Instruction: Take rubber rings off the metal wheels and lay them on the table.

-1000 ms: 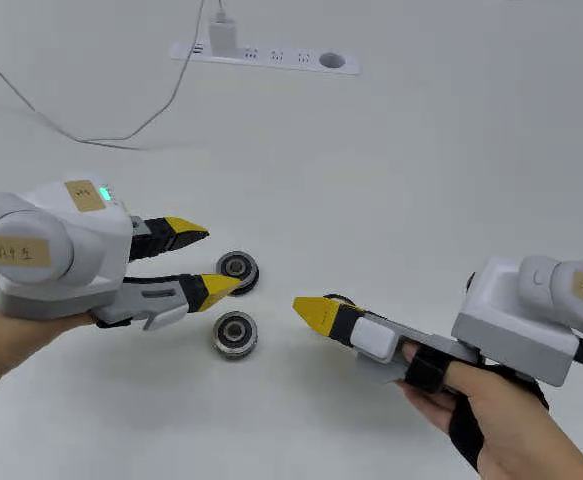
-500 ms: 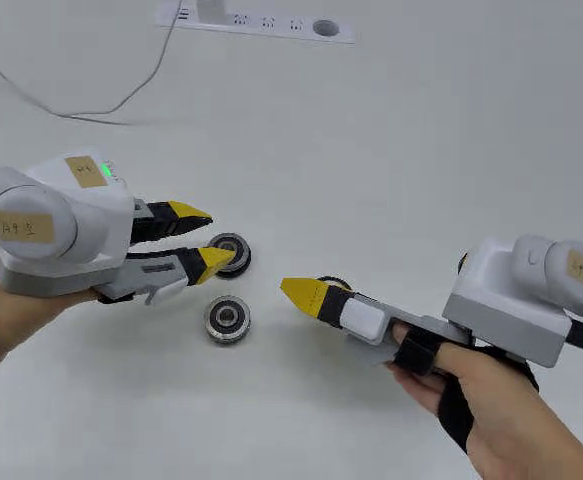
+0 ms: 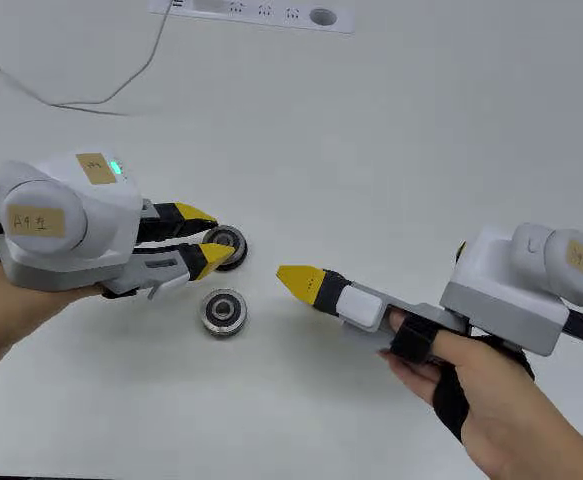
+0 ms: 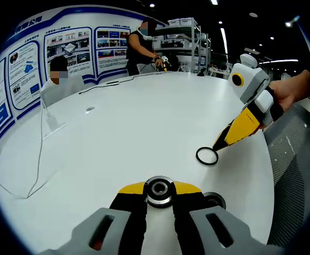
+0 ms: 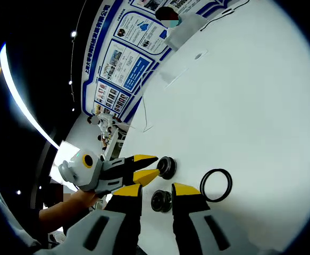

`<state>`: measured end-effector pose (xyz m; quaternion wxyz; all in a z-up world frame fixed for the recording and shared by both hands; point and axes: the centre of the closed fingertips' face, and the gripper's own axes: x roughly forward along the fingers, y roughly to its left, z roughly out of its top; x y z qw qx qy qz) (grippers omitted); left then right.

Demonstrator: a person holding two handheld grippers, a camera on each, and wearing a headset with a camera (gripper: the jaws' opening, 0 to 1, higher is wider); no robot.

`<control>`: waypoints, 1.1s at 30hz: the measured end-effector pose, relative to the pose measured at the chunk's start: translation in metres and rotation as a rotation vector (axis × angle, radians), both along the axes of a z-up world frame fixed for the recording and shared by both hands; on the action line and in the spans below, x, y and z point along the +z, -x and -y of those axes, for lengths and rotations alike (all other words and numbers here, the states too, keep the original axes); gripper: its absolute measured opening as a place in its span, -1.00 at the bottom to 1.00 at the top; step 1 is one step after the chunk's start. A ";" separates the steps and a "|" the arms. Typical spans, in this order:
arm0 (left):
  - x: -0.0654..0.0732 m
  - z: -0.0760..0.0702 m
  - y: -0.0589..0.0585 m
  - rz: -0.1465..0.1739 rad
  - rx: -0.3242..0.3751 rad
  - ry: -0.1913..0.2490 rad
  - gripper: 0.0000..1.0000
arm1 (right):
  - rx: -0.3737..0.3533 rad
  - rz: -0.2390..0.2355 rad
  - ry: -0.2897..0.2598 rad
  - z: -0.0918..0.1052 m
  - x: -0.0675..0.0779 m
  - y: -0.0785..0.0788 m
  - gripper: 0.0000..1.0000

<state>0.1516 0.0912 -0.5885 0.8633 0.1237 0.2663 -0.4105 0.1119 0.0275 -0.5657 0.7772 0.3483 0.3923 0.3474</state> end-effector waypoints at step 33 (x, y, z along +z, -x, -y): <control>-0.007 0.002 -0.001 -0.008 -0.035 -0.015 -0.72 | 0.042 0.013 -0.027 -0.027 0.006 -0.019 -0.48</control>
